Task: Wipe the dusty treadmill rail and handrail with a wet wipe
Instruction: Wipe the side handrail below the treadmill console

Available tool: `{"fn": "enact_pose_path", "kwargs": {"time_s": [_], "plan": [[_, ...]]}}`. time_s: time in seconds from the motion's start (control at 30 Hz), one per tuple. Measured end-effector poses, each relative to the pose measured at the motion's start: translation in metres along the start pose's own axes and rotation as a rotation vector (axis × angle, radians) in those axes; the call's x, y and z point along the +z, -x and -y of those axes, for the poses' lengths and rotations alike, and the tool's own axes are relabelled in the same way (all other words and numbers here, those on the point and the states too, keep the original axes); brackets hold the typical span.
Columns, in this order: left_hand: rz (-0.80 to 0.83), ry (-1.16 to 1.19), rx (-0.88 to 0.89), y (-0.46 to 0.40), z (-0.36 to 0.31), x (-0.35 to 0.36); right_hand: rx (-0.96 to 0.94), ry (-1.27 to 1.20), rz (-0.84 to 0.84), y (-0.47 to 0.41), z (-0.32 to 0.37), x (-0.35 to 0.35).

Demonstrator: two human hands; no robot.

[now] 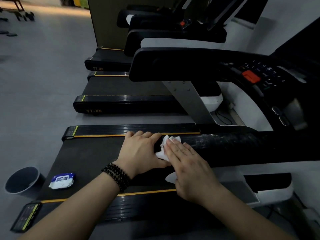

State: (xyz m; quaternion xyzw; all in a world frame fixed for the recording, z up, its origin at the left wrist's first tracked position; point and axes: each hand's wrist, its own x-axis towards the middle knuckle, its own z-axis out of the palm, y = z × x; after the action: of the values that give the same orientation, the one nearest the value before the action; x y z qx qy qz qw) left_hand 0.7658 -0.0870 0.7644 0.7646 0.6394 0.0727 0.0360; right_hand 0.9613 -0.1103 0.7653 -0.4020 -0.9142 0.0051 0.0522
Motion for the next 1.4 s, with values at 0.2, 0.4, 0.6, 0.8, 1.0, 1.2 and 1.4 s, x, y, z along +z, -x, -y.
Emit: {"fn": "enact_pose_path", "kwargs": {"time_s": [0.2,0.4,0.6,0.8,1.0,1.2,1.4], "plan": [[-0.006,0.022,0.012,0.000,0.003,0.002,-0.045,-0.001,0.022,-0.014,0.010,-0.002],[-0.007,0.009,-0.004,0.000,0.000,0.002,-0.034,0.005,0.039,-0.001,-0.008,-0.002],[-0.009,0.018,-0.005,0.000,-0.001,-0.001,-0.015,0.022,0.050,-0.013,0.003,0.000],[0.014,0.007,-0.015,0.000,-0.002,-0.004,-0.008,0.006,0.023,0.004,-0.019,-0.001],[0.012,0.006,-0.019,-0.001,-0.005,-0.004,-0.023,-0.031,0.039,-0.008,-0.004,-0.004],[0.023,0.002,-0.029,-0.002,-0.005,-0.003,-0.016,0.010,0.012,0.009,-0.017,-0.001],[0.011,0.015,-0.020,-0.001,-0.006,-0.004,-0.016,0.009,0.016,-0.023,0.001,-0.004]]}}
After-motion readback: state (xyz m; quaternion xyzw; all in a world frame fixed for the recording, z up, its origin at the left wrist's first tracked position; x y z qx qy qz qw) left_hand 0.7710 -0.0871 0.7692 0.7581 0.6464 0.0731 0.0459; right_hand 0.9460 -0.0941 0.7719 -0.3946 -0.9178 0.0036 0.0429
